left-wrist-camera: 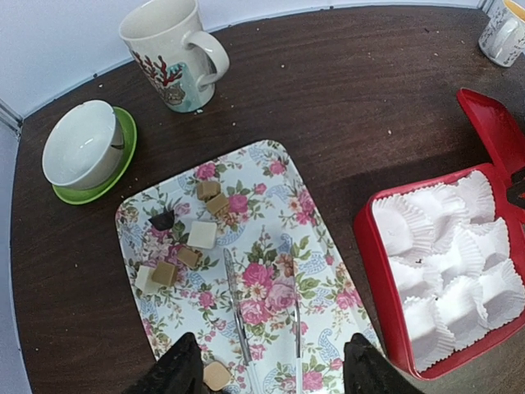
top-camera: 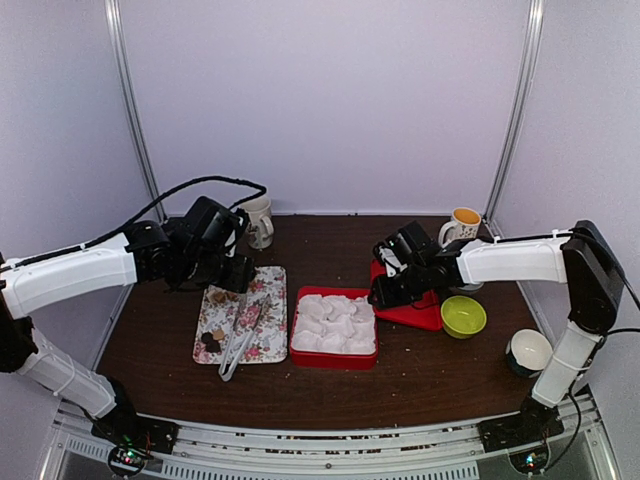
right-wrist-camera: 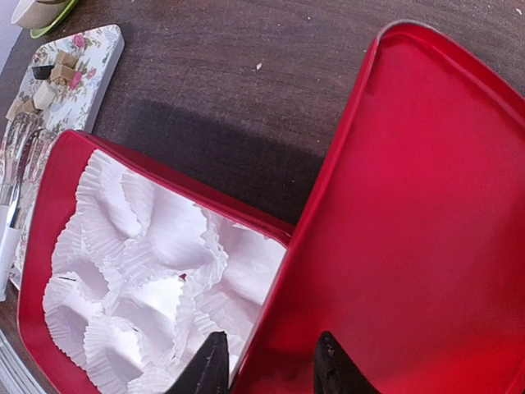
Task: Pack the chocolate
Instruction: Place the box lid at the center of the board.
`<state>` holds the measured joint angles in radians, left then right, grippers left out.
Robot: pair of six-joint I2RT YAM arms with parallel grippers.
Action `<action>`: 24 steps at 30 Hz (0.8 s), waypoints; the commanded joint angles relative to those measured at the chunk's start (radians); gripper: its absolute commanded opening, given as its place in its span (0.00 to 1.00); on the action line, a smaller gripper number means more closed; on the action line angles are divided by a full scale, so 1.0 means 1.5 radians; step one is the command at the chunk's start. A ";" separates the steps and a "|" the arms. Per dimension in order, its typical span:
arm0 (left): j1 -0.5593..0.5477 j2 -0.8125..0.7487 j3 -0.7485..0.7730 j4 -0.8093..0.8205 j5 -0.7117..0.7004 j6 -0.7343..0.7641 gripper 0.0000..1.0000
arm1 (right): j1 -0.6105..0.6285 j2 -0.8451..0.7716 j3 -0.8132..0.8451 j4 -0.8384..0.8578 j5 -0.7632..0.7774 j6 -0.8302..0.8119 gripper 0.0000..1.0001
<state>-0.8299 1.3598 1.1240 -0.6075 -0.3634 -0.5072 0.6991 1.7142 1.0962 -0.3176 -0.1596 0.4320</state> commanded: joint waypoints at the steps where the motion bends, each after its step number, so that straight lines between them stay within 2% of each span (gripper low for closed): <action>1: 0.006 0.018 0.026 -0.021 -0.032 -0.008 0.61 | 0.000 0.006 0.010 -0.028 0.034 0.011 0.32; 3: 0.006 0.020 0.025 -0.021 -0.032 -0.010 0.61 | -0.001 -0.001 0.004 -0.031 0.043 0.011 0.27; 6: 0.006 0.020 0.021 -0.016 -0.027 -0.011 0.61 | -0.006 -0.016 -0.011 -0.032 0.049 0.012 0.14; 9: 0.006 0.021 0.019 -0.014 -0.027 -0.013 0.60 | -0.015 -0.029 -0.025 -0.027 0.045 0.011 0.09; 13: 0.006 0.027 0.017 -0.010 -0.022 -0.017 0.60 | -0.022 -0.034 -0.038 -0.019 0.040 0.011 0.09; 17: 0.006 0.032 0.009 -0.003 0.005 -0.025 0.62 | -0.023 -0.038 -0.041 -0.012 0.038 0.006 0.20; 24: 0.006 0.021 -0.050 0.033 0.105 -0.031 0.65 | -0.024 -0.173 -0.108 0.064 0.114 -0.039 0.23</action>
<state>-0.8288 1.4021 1.1072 -0.6159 -0.3077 -0.5377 0.6666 1.5894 0.9871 -0.3145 -0.0895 0.4286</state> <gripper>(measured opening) 0.649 0.225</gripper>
